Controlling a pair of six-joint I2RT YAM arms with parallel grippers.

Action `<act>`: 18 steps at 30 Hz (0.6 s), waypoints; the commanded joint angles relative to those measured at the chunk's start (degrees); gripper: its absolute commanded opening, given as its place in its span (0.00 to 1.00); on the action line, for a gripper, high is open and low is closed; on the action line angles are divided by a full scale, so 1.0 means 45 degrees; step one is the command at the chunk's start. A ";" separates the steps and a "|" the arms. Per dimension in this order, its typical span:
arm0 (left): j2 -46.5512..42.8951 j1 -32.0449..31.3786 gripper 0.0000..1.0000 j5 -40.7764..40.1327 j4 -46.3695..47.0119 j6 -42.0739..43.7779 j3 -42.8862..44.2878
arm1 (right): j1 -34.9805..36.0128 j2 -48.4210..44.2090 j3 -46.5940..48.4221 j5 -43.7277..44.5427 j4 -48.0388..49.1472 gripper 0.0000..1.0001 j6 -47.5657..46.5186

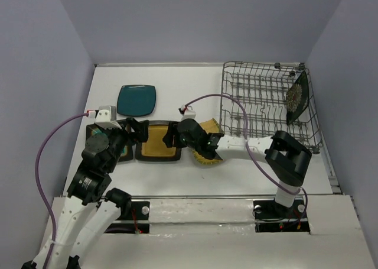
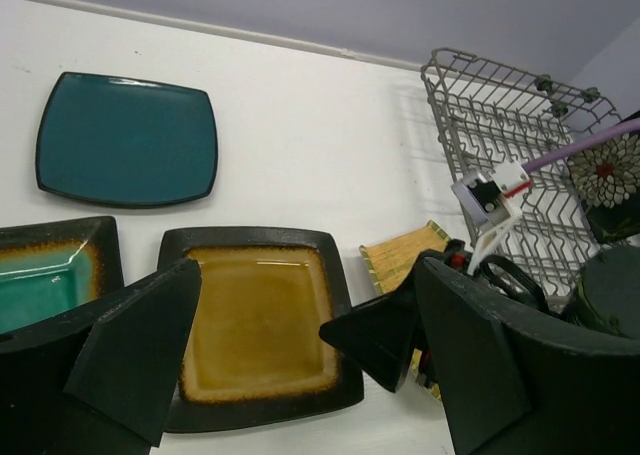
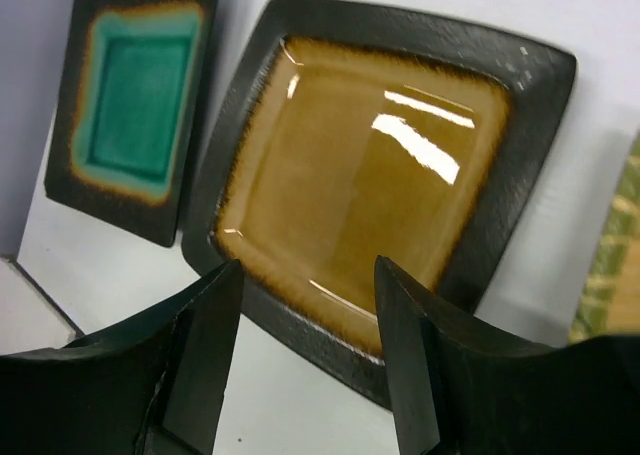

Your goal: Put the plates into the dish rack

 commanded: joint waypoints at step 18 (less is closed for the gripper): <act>-0.0406 -0.1106 0.99 0.0368 0.0308 0.0226 -0.0012 | 0.1233 0.0245 -0.0882 0.4551 -0.2027 0.55 0.4259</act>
